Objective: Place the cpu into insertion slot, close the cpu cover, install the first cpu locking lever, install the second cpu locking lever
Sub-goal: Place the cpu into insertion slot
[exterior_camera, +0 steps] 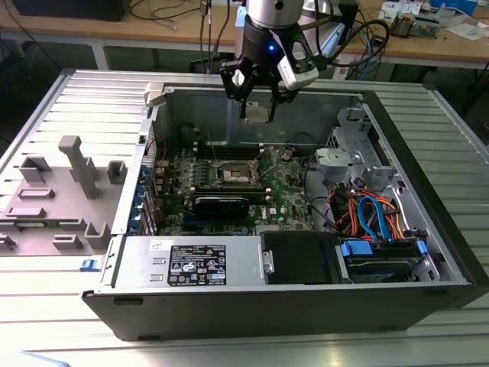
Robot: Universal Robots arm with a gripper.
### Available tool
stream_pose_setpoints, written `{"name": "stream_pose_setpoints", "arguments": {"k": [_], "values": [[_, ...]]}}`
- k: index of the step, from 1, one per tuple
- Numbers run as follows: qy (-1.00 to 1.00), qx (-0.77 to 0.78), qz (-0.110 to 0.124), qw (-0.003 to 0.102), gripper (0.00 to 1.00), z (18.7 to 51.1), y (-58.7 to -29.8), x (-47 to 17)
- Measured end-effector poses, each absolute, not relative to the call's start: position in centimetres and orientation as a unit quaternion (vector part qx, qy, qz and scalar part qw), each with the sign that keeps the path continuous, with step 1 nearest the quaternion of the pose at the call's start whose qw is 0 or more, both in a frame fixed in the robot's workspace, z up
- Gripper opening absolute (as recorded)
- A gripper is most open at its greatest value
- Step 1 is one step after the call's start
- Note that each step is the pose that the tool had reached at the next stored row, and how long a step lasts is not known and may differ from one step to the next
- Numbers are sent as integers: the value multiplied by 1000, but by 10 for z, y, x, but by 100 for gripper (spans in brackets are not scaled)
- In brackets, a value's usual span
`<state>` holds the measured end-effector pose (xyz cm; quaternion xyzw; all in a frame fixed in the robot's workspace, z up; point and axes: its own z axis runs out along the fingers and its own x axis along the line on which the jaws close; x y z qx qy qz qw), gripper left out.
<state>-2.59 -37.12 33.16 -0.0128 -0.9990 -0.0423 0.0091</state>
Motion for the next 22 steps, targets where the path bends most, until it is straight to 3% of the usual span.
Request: {"name": "stream_pose_setpoints", "arguments": {"k": [22], "values": [[-999,-13,-39,9,55,323,-375,-33]]}}
